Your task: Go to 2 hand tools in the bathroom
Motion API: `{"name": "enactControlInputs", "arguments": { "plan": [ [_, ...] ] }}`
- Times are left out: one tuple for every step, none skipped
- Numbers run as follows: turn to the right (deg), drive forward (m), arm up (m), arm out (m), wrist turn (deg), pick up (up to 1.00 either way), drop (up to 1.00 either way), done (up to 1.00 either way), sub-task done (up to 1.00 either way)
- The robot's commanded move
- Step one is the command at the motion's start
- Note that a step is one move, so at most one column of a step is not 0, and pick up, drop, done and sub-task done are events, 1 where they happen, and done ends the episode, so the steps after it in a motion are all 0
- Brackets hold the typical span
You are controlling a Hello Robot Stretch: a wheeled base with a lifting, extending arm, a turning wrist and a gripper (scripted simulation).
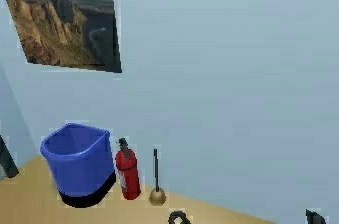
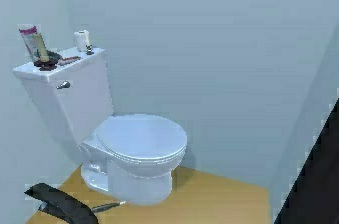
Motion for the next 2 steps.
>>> {"name": "enactControlInputs", "arguments": {
  "plan": [
    [0.0,0.2,0.0,0.0,0.0,0.0,0.0,0.0,0.0],
    [0.0,0.0,0.0,0.0,0.0,0.0,0.0,1.0,0.0]
  ]
}}
